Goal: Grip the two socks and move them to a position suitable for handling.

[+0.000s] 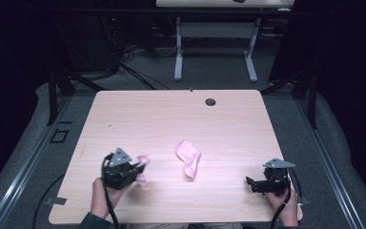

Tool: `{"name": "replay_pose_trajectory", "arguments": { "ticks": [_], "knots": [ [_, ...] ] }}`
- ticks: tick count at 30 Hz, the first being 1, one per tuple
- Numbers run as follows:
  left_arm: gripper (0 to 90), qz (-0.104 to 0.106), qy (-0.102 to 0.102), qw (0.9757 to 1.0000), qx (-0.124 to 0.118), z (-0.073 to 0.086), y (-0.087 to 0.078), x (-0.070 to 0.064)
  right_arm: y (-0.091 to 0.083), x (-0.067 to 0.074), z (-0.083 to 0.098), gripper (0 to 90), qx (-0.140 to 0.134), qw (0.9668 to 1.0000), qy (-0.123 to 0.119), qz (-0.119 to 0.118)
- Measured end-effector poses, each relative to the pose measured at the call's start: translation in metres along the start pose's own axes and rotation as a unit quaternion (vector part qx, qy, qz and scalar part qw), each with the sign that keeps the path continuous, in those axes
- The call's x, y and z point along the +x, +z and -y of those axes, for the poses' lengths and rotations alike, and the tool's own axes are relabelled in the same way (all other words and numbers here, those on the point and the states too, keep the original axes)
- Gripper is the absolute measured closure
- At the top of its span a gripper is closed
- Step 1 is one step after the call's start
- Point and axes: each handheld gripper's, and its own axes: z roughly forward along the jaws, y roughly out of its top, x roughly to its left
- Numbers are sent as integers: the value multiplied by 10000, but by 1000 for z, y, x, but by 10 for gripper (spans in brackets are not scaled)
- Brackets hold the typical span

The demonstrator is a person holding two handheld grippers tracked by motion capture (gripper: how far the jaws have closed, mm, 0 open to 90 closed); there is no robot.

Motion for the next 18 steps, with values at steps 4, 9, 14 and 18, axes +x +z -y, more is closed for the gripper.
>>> {"name": "replay_pose_trajectory", "arguments": {
  "ticks": [4,9,14,18],
  "knots": [
    [827,629,58,9976,284,4,41,-25,0,0,0,2,1,10000,0,1],
    [824,1132,187,9924,452,1,78,-54,0,0,0,2,10,10000,-1,-1],
    [815,1304,337,9885,689,-1,99,-72,0,0,0,2,8,10000,-1,-1],
    [681,1363,444,9862,824,-1,110,-80,0,0,0,2,6,10000,3,5]
  ]
}}
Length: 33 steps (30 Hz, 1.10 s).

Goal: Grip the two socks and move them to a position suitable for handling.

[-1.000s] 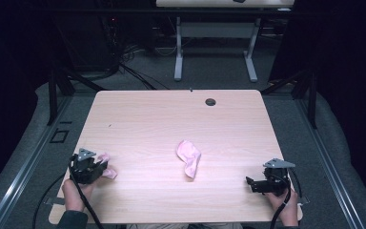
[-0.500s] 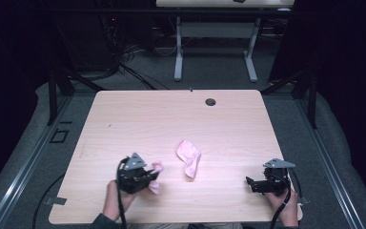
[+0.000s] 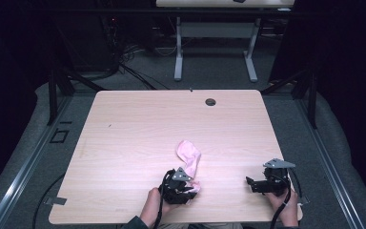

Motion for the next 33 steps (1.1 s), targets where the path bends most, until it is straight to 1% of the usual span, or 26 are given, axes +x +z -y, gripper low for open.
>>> {"name": "replay_pose_trajectory", "arguments": {
  "ticks": [3,4,5,8,9,10,11,12,13,14,15,16,17,18,19,20,22,23,24,25,26,27,29,31,32,33],
  "knots": [
    [455,66,34,9999,-97,-1,-4,-2,0,0,0,2,-1,10000,0,-1],
    [384,48,98,9997,-237,-2,-14,-3,0,0,0,3,-1,10000,-1,-2],
    [350,48,98,9997,-237,-2,-14,-3,0,0,0,3,-1,10000,-1,-2],
    [258,-40,92,9985,-536,-2,-39,-4,0,0,0,4,9,10000,1,0],
    [236,-40,92,9985,-536,-2,-39,-4,0,0,0,4,9,10000,1,0],
    [215,-102,79,9981,-608,-2,-45,-3,0,0,0,4,9,10000,15,15],
    [215,-149,75,9976,-665,-1,-51,-1,0,0,0,4,9,10000,15,15],
    [189,-345,7,9966,-744,0,-62,6,0,1,0,5,16,10000,38,25],
    [174,-345,7,9966,-744,0,-62,6,0,1,0,5,16,10000,38,25],
    [163,-471,-86,9955,-823,2,-71,13,0,1,-1,8,24,10000,46,35],
    [155,-471,-86,9955,-823,2,-71,13,0,1,-1,8,24,10000,46,35],
    [153,-604,-210,9936,-932,6,-80,21,0,1,-1,10,20,10000,77,40],
    [147,-604,-210,9936,-932,6,-80,21,0,1,-1,10,20,10000,77,40],
    [143,-757,-334,9911,-1040,10,-89,28,-1,0,-2,11,24,9999,113,-8],
    [134,-809,-362,9903,-1068,12,-93,31,-2,-1,-2,13,35,9999,139,-38],
    [125,-809,-362,9903,-1068,12,-93,31,-3,-2,-2,15,-44,9998,171,-99],
    [116,-1020,-455,9875,-1115,16,-101,37,-6,-3,-2,16,-139,9993,253,-225],
    [112,-1020,-455,9875,-1115,16,-101,37,-8,0,-2,20,-228,9989,296,-283],
    [108,-1159,-481,9859,-1110,18,-105,41,-9,3,-3,25,-341,9985,309,-299],
    [103,-1230,-506,9852,-1080,19,-106,43,-13,7,-5,26,-323,9986,237,-336],
    [97,-1271,-525,9847,-1068,20,-108,45,-16,11,-8,27,-388,9981,224,-418],
    [94,-1271,-525,9847,-1068,20,-108,45,-16,11,-8,27,-388,9981,224,-418],
    [93,-1325,-574,9837,-1074,22,-109,49,-22,20,-14,40,-494,9973,131,-532],
    [88,-1373,-596,9826,-1099,24,-112,54,-29,33,-23,46,-622,9956,37,-694],
    [81,-1387,-633,9821,-1104,26,-113,58,-34,44,-31,63,-654,9946,-100,-802],
    [79,-1387,-633,9821,-1104,26,-113,58,-34,44,-31,63,-654,9946,-100,-802]
  ]
}}
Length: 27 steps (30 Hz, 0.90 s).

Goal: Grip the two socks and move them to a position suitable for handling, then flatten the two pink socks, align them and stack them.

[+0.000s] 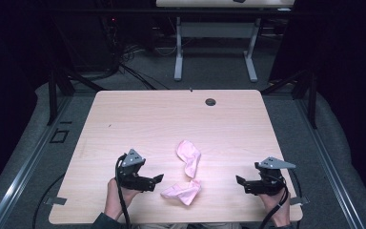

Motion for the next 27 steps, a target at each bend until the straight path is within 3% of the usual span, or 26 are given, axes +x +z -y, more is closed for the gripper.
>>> {"name": "replay_pose_trajectory", "arguments": {
  "ticks": [1,2,3,8,10,16,18,23,27],
  "knots": [
    [79,-8,-26,10000,-17,1,0,3,1,12,-7,72,-75,9998,-91,-156],
    [79,-8,-26,10000,-17,1,0,3,1,12,-7,72,-75,9998,-91,-156],
    [81,-38,-38,10000,-46,4,0,5,3,23,-14,82,-47,9996,-158,-246],
    [89,-13,-66,10000,-36,11,-1,7,9,42,-23,97,86,9985,-356,-404],
    [97,26,-116,9999,-62,17,-2,6,14,57,-27,108,218,9969,-471,-592],
    [141,34,-119,9999,33,22,0,3,25,70,-27,145,459,9946,-478,-805],
    [174,5,-87,9996,261,24,6,-1,34,75,-29,223,582,9932,-374,-937],
    [289,129,18,9986,515,23,20,-9,47,81,-32,304,692,9915,-280,-1068],
    [383,407,308,9949,875,16,42,-21,61,86,-38,381,866,9892,-215,-1164]
  ]
}}
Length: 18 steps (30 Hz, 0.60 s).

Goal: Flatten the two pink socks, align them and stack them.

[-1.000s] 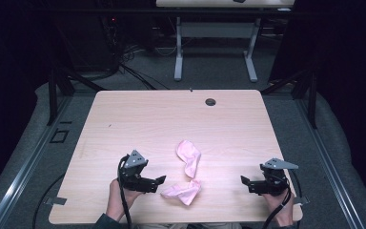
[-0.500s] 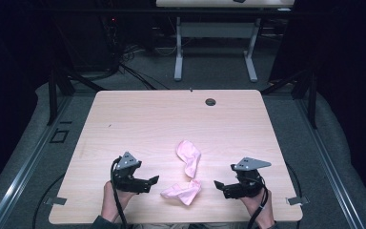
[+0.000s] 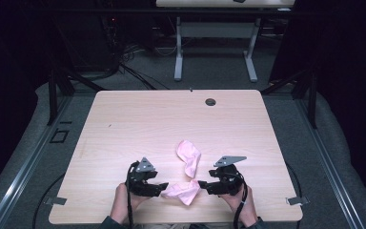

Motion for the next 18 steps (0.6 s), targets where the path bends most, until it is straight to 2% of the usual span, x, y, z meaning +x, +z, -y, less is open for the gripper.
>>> {"name": "replay_pose_trajectory", "arguments": {
  "ticks": [2,4,6,9,10,12,15,16,17,18],
  "knots": [
    [415,79,59,9999,68,-2,4,-2,2,0,-2,401,61,10000,38,-34],
    [447,173,249,9990,326,-5,15,-8,11,-1,-4,461,281,9996,57,-58],
    [460,171,301,9987,367,-5,17,-10,14,-2,-4,474,359,9993,85,-90],
    [499,114,548,9971,515,-5,22,-19,23,-1,-3,535,590,9982,12,-54],
    [536,37,718,9957,582,-4,25,-24,28,1,0,579,689,9976,-65,-18],
    [570,-25,795,9951,595,-4,24,-28,31,3,1,622,794,9967,-133,54],
    [651,0,821,9948,609,-3,24,-30,33,4,3,666,770,9968,-206,36],
    [651,-38,852,9948,549,-2,24,-32,34,5,4,691,783,9966,-236,30],
    [690,-12,879,9946,554,-1,23,-34,34,6,4,714,800,9964,-283,50],
    [747,-69,897,9947,500,0,23,-36,35,8,5,776,793,9963,-319,31]
  ]
}}
